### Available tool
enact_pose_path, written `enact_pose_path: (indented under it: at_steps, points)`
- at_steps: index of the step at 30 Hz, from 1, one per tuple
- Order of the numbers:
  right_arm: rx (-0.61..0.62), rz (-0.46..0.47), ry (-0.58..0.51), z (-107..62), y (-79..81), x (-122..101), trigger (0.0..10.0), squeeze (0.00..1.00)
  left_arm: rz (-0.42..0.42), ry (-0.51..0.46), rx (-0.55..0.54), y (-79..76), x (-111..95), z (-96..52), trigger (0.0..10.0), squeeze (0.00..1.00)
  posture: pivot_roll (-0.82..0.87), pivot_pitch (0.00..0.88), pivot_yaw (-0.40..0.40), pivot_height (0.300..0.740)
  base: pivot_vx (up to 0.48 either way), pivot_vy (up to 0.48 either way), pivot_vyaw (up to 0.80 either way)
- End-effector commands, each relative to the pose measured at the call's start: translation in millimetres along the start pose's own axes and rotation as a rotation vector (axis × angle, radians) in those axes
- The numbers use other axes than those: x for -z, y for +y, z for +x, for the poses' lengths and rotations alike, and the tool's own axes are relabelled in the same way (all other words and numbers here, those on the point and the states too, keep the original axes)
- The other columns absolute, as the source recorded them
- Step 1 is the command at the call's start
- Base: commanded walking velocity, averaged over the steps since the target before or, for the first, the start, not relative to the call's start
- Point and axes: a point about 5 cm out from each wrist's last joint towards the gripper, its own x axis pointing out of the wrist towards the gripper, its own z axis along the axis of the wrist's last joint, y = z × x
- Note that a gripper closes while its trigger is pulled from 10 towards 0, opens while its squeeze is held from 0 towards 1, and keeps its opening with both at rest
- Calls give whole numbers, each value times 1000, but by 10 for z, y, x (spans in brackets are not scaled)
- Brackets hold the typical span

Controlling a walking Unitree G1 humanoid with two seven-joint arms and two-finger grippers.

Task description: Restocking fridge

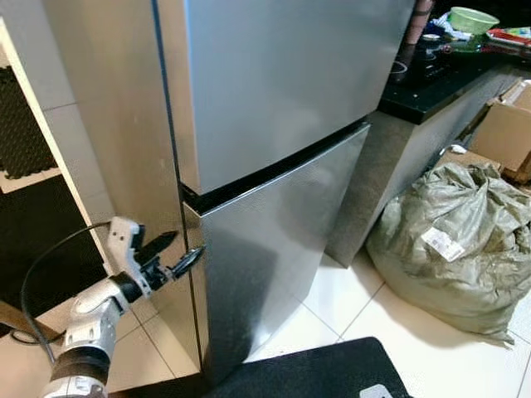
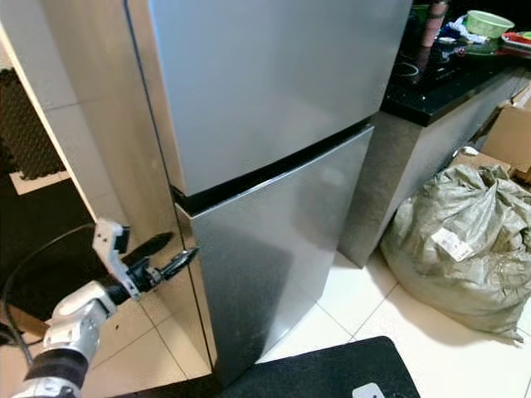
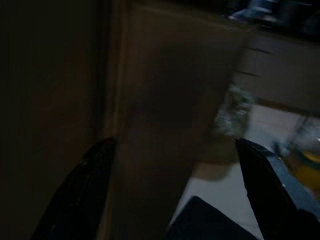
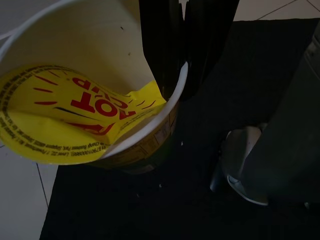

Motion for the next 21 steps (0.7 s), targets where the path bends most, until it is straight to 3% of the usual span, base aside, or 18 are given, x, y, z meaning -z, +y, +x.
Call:
enact_pose_path:
  at_steps: [1,15,17,19,21]
  points:
    - [3,7,10,-2,1,33,10000,0,29,14,65,-31,-64,55,10000,0,-46,0,-39,740,0,0,0]
    - [5,14,10,-2,5,42,10000,0,48,64,65,-70,-25,109,10000,0,-54,0,-36,740,0,0,0]
    - [3,16,13,-2,12,57,10000,0,20,68,121,-230,58,246,10000,0,-55,0,-35,740,0,0,0]
    - [3,16,14,-2,15,61,10000,0,10,69,140,-279,71,276,10000,0,-55,0,-35,740,0,0,0]
    - [2,18,15,-1,21,64,10000,0,-11,97,229,-469,153,398,10000,0,-57,0,-34,740,0,0,0]
